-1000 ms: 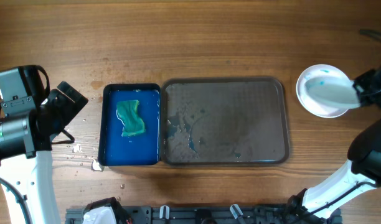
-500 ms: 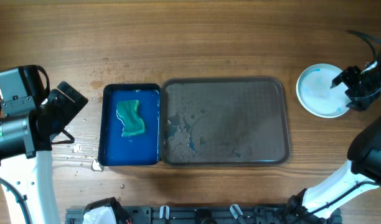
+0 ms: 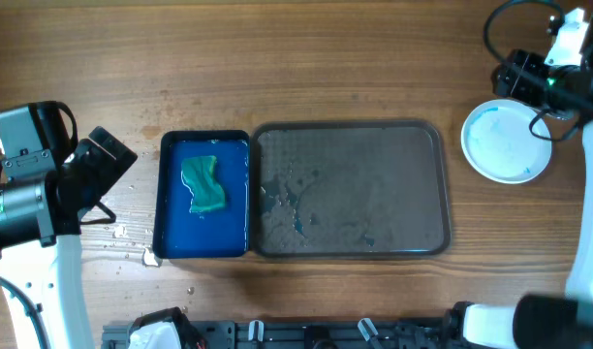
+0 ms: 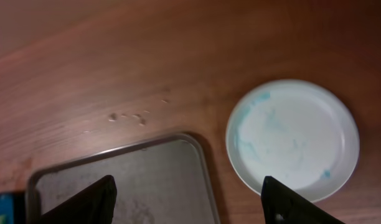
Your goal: Clean dirty plates on tray and stack at the side
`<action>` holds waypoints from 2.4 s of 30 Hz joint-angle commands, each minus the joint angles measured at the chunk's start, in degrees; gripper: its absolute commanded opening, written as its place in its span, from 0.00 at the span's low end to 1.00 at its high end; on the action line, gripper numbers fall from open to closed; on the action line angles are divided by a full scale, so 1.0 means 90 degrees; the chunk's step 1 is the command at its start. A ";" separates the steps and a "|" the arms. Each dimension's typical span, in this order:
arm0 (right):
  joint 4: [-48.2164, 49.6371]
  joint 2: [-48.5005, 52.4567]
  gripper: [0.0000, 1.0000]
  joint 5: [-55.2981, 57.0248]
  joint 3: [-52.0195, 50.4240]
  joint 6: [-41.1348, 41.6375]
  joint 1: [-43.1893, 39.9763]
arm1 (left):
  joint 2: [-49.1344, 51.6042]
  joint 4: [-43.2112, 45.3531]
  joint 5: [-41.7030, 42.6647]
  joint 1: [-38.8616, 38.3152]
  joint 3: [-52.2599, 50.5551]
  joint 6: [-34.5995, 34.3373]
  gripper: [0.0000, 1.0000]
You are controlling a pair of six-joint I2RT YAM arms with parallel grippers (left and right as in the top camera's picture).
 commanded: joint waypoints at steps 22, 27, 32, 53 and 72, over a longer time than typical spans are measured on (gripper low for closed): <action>-0.2742 -0.3147 1.00 0.1122 0.0085 0.2266 0.1154 | -0.0034 0.0019 -0.0107 0.0034 -0.0007 -0.0015 1.00; -0.2747 -0.3041 1.00 0.1141 0.0085 0.2249 0.1154 | -0.0034 0.0019 -0.0107 0.0034 -0.0007 -0.0015 1.00; -0.2727 -0.2960 1.00 0.1146 0.0085 0.2183 0.1154 | -0.0034 0.0019 -0.0107 0.0034 -0.0007 -0.0017 1.00; 0.7014 -0.8422 1.00 -0.0763 -0.8597 0.1387 0.1154 | -0.0034 0.0019 -0.0107 0.0034 -0.0007 -0.0015 1.00; 0.7682 -0.9670 1.00 -0.0379 -1.0554 0.1302 0.1513 | -0.0034 0.0019 -0.0107 0.0034 -0.0007 -0.0017 1.00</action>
